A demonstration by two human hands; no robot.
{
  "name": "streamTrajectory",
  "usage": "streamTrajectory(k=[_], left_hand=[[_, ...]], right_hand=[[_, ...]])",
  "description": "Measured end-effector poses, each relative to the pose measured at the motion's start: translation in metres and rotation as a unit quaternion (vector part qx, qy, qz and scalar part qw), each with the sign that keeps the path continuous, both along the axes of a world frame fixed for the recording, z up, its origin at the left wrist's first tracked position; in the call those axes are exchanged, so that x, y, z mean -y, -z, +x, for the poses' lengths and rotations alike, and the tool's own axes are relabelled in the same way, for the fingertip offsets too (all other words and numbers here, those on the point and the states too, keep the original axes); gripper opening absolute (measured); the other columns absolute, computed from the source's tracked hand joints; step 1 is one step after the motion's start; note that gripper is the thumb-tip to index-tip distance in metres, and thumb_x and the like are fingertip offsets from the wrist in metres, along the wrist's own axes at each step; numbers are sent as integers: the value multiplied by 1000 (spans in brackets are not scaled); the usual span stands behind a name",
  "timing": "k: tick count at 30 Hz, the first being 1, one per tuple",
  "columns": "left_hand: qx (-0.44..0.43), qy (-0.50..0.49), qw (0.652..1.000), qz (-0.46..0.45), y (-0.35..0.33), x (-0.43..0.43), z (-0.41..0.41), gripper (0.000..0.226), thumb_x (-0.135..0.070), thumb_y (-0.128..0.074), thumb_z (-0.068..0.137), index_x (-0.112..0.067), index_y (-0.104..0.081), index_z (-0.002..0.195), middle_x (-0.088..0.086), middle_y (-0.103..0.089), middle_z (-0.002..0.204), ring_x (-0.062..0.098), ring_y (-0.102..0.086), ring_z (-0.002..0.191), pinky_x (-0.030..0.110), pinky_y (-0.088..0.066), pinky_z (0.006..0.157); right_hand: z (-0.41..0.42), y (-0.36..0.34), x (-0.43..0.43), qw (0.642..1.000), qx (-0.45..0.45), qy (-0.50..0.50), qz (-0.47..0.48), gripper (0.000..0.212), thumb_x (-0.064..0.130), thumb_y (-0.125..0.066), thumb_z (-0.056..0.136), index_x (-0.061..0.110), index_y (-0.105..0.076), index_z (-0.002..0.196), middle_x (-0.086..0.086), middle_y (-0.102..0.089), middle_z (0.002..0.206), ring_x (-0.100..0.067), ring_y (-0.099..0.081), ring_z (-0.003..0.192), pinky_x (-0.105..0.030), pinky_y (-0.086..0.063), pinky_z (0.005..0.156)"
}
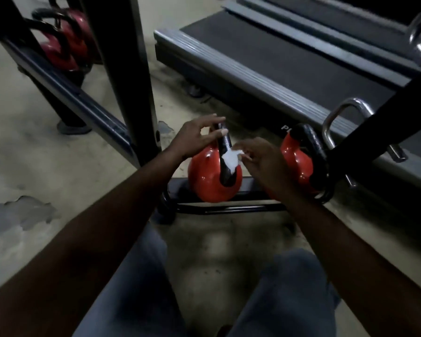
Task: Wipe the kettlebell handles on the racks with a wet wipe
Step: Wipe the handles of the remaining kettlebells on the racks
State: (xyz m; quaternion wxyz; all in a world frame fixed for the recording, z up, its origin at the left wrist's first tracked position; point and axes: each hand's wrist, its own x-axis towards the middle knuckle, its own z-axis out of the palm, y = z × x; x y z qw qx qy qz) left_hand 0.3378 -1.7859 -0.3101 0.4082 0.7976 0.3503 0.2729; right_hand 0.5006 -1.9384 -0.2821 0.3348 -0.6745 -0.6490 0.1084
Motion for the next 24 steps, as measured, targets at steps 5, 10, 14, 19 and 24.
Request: streamTrajectory(k=[5, 10, 14, 19, 24], left_hand=[[27, 11, 999, -12, 19, 4, 6, 51, -57, -75, 75, -46, -63, 123, -13, -39, 153, 1, -35, 139, 28, -27, 114], [41, 8, 999, -22, 22, 6, 1, 55, -63, -75, 71, -52, -61, 122, -17, -38, 153, -1, -34, 139, 37, -29, 118], [79, 4, 997, -17, 31, 5, 5, 50, -62, -73, 72, -51, -63, 120, -14, -42, 151, -1, -38, 137, 40, -34, 116], [84, 7, 996, -19, 33, 6, 5, 50, -62, -71, 74, -50, -62, 122, -14, -40, 152, 1, -37, 138, 39, -36, 115], [101, 3, 995, 6, 39, 7, 5, 44, -51, -71, 82, -46, -61, 125, -14, -39, 153, -4, -34, 138, 27, -30, 116]], right_hand=[[-21, 26, 19, 984, 167, -7, 69, 32, 13, -59, 85, 11, -70, 115, -9, -61, 100, -20, -60, 88, -28, -47, 71], [-29, 34, 19, 983, 172, 3, 60, 33, 25, -63, 90, 11, -68, 119, -12, -58, 115, -22, -57, 102, -33, -52, 81], [-39, 36, 11, 965, 251, 24, 73, 29, 12, -61, 90, 7, -67, 118, -13, -59, 117, -26, -56, 106, -35, -52, 84], [-48, 42, 28, 919, 388, -24, 59, 37, 18, -54, 83, 14, -67, 117, -7, -62, 122, -27, -54, 110, -39, -38, 89], [-59, 32, 1, 907, 417, 27, 51, 28, 22, -54, 87, 13, -70, 107, -6, -65, 113, -27, -57, 106, -40, -37, 88]])
